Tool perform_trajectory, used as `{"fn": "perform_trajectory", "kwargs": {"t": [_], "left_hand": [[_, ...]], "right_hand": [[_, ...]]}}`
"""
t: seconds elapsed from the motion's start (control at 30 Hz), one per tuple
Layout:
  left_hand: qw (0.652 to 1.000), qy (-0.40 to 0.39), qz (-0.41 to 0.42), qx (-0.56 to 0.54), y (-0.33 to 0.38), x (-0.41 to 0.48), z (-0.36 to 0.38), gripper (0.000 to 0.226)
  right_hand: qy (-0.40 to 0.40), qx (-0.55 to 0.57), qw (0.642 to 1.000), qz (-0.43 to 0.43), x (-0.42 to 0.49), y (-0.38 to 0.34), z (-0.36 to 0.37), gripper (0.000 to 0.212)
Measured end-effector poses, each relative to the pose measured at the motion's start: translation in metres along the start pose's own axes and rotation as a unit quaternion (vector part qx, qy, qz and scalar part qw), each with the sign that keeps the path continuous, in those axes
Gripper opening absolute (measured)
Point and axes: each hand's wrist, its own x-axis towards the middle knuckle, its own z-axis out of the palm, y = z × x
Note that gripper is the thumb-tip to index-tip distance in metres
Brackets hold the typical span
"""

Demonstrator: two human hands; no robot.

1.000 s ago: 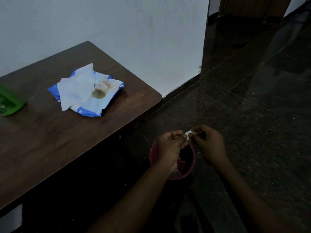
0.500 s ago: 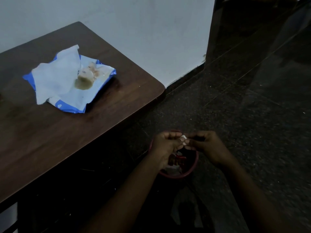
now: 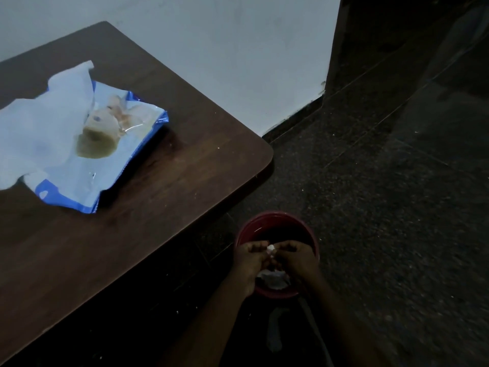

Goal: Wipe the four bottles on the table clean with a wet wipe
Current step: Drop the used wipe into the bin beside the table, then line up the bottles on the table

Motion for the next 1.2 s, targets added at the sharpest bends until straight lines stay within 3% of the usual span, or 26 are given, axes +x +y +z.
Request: {"fn": "perform_trajectory", "kwargs": {"t": [0.27,0.4,0.53,0.73,1.2], "left_hand": [[0.997,-0.03,-0.071,-0.028,-0.018,0.021,-0.007,0.037],[0.994,-0.067,-0.075,-0.031,-0.014,0.019,-0.009,0.034],[0.996,-0.043,-0.077,-0.031,-0.014,0.019,-0.015,0.042],[0.996,-0.03,-0.075,-0.043,-0.012,0.015,-0.019,0.046],[0.984,-0.137,-0.011,-0.113,0.037,-0.099,-0.005,0.032]], "right_hand": [[0.122,0.105,0.982,0.093,0.016,0.029,0.013,0.008],[0.121,0.094,0.982,0.107,0.021,0.037,0.01,0.005],[0.088,0.059,0.987,0.119,0.021,0.041,-0.004,0.01],[0.159,0.016,0.984,0.076,0.003,0.019,-0.02,0.022],[0.125,0.117,0.985,-0.02,-0.088,-0.077,-0.019,0.015]]}}
